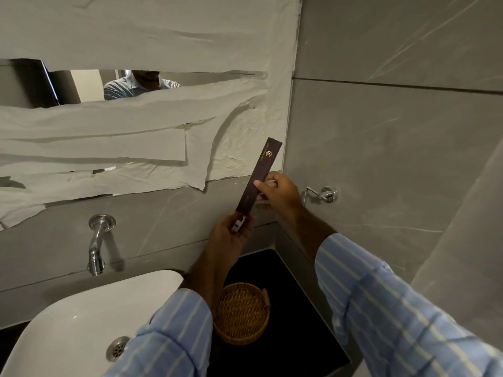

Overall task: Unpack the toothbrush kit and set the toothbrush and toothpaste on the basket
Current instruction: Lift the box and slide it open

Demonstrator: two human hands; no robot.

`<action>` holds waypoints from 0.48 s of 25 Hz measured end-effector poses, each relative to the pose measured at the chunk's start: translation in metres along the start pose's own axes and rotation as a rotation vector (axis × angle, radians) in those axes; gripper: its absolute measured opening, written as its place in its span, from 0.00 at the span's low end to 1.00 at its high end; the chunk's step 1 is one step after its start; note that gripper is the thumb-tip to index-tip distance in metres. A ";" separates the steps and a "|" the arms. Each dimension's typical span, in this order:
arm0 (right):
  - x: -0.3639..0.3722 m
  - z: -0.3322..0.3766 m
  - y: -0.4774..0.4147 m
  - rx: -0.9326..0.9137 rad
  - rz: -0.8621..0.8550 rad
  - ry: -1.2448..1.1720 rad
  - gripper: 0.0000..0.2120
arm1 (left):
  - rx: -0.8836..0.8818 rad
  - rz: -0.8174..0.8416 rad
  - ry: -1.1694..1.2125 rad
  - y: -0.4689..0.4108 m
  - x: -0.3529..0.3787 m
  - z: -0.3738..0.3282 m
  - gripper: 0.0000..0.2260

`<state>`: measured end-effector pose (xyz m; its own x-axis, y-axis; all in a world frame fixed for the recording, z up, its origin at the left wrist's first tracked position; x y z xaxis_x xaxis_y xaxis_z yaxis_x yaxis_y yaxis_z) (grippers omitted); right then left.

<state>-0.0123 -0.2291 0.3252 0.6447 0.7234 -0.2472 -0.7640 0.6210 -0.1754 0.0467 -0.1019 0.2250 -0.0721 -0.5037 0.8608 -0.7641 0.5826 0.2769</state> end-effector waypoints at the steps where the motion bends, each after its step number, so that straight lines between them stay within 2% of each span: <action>1: -0.001 0.001 -0.001 0.000 -0.004 0.028 0.12 | -0.007 0.004 -0.004 0.002 -0.001 0.003 0.06; 4: -0.005 -0.009 -0.003 0.054 -0.025 -0.016 0.06 | -0.014 0.022 -0.046 0.004 -0.005 0.006 0.06; 6: -0.009 -0.020 -0.003 0.094 -0.059 -0.081 0.06 | 0.020 0.053 -0.160 0.004 -0.006 0.005 0.06; 10: -0.016 -0.037 -0.004 0.183 -0.111 -0.195 0.07 | 0.282 0.008 -0.817 0.012 -0.007 -0.004 0.10; 12: -0.018 -0.040 -0.004 0.198 -0.115 -0.197 0.08 | 0.396 -0.006 -1.046 0.012 -0.003 -0.009 0.11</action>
<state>-0.0216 -0.2565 0.2921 0.7340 0.6777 -0.0438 -0.6783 0.7348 0.0020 0.0432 -0.0879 0.2292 -0.4293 -0.9028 0.0259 -0.9029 0.4284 -0.0360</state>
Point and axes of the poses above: each hand's wrist, its own y-axis away from the middle knuckle, its own x-axis out of the palm, z = x × y, the point moved 6 cm from there along -y, towards the middle knuckle, and after that the axes turned 5 degrees about y, right-handed, at the moved point
